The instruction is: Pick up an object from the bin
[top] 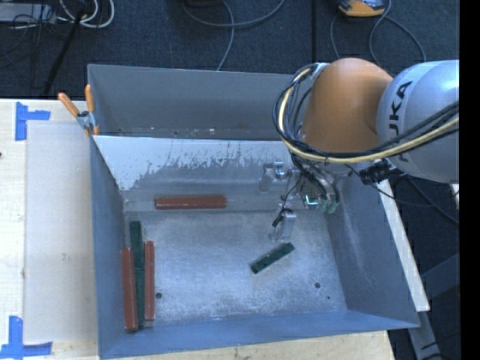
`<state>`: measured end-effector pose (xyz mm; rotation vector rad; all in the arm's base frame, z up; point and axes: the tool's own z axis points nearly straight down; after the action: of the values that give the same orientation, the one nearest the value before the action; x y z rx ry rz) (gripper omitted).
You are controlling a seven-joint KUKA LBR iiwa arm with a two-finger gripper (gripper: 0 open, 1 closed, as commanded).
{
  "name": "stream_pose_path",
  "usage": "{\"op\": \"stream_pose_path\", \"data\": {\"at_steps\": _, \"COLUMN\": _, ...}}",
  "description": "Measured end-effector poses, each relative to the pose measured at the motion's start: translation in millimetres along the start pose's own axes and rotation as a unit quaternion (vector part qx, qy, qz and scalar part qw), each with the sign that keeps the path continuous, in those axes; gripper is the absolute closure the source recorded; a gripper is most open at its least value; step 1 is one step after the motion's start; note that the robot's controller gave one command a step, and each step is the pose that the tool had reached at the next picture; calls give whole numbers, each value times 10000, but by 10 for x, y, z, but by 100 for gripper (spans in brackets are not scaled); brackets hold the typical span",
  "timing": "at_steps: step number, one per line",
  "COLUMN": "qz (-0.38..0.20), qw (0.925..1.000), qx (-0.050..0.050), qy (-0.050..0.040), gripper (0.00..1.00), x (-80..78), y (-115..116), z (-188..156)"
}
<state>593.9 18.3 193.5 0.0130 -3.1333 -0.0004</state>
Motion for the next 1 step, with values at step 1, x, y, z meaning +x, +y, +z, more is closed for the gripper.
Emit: {"op": "stream_pose_path", "data": {"at_steps": 1, "qz": -542, "qw": 9985, "qx": -2, "qy": 8, "gripper": 0, "x": 573, "y": -417, "z": 1288}}
